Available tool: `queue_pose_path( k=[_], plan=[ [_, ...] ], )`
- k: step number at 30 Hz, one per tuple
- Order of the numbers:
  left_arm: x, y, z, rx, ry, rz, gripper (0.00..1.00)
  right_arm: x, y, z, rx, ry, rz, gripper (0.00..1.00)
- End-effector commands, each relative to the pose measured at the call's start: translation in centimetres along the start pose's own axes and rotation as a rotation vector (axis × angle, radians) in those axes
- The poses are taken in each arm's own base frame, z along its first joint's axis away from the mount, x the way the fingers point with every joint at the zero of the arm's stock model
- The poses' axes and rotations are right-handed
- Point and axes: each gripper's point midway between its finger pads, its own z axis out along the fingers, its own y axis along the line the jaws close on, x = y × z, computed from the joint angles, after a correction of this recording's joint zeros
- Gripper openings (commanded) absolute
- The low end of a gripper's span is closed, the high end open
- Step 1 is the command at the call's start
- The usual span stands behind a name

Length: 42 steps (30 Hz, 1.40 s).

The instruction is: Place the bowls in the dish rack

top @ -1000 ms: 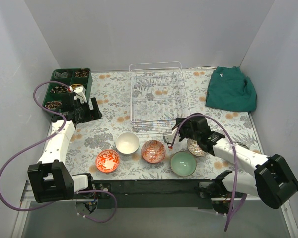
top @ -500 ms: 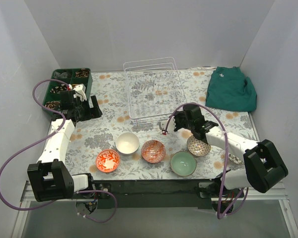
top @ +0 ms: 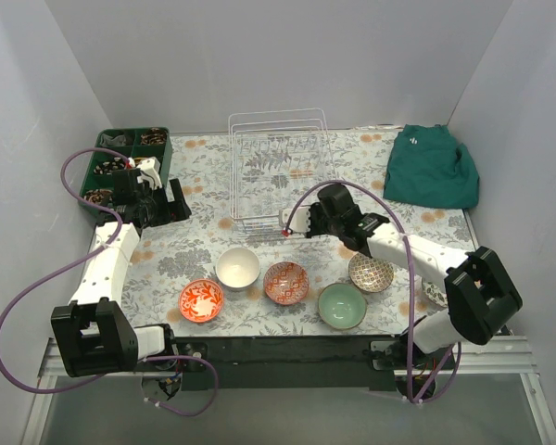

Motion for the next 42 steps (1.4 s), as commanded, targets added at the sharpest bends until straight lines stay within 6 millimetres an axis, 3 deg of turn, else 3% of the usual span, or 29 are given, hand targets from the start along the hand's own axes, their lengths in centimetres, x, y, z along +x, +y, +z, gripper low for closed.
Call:
queue_pose_path(
  k=[1, 10, 12, 14, 15, 18, 19, 21, 23, 28, 30, 35, 36, 37, 40, 42],
  plan=[
    [-1.7, -0.7, -0.8, 0.017, -0.044, 0.024, 0.85, 1.0, 1.4, 0.8, -0.055, 0.077, 0.119, 0.01],
    [-1.8, -0.7, -1.0, 0.017, -0.053, 0.029, 0.85, 1.7, 0.6, 1.1, -0.001, 0.117, 0.148, 0.01],
    [-2.3, -0.8, -1.2, 0.018, -0.062, 0.033, 0.85, 1.2, -0.5, 0.9, 0.033, 0.098, 0.167, 0.01],
    [-2.7, -0.9, -1.3, 0.019, -0.06, 0.037, 0.85, 0.4, -1.3, 0.3, 0.051, 0.082, 0.191, 0.22],
    [-3.5, -1.2, -1.9, 0.023, -0.072, 0.051, 0.85, -0.5, -2.7, -0.4, 0.075, 0.068, 0.193, 0.38],
    [-4.4, -1.8, -2.8, 0.047, -0.085, 0.094, 0.86, -2.0, -3.9, -2.6, 0.079, 0.049, 0.212, 0.52],
    [-5.2, -2.2, -3.4, 0.056, -0.104, 0.113, 0.86, -3.1, -5.3, -4.1, 0.108, 0.017, 0.231, 0.59],
    [-5.1, -2.1, -3.9, 0.052, -0.089, 0.144, 0.88, -3.9, -5.2, -5.5, 0.074, -0.007, 0.25, 0.68],
    [-5.4, -1.9, -4.4, 0.036, -0.086, 0.164, 0.88, -5.9, -6.0, -7.5, 0.064, -0.09, 0.294, 0.73],
    [-4.0, 0.5, -4.9, -0.089, -0.014, 0.172, 0.91, -10.9, -3.4, -10.0, -0.131, -0.281, 0.332, 0.86],
    [-3.5, 1.8, -5.4, -0.15, 0.009, 0.178, 0.92, -12.9, -2.3, -10.2, -0.198, -0.342, 0.37, 0.84],
    [-2.5, 5.1, -6.3, -0.291, 0.057, 0.185, 0.93, -16.2, 2.3, -8.2, -0.354, -0.334, 0.348, 0.74],
    [-2.6, 5.4, -6.4, -0.305, 0.048, 0.167, 0.93, -17.0, 2.0, -8.2, -0.364, -0.351, 0.344, 0.73],
    [-2.7, 5.5, -6.5, -0.304, 0.038, 0.154, 0.93, -17.5, 3.0, -7.3, -0.409, -0.343, 0.319, 0.72],
    [-3.2, 6.1, -6.2, -0.306, 0.015, 0.095, 0.93, -18.9, 4.9, -7.2, -0.53, -0.36, 0.225, 0.7],
    [-3.1, 5.3, -5.6, -0.242, 0.037, 0.052, 0.91, -19.4, 6.0, -6.1, -0.585, -0.355, 0.205, 0.69]
  ],
)
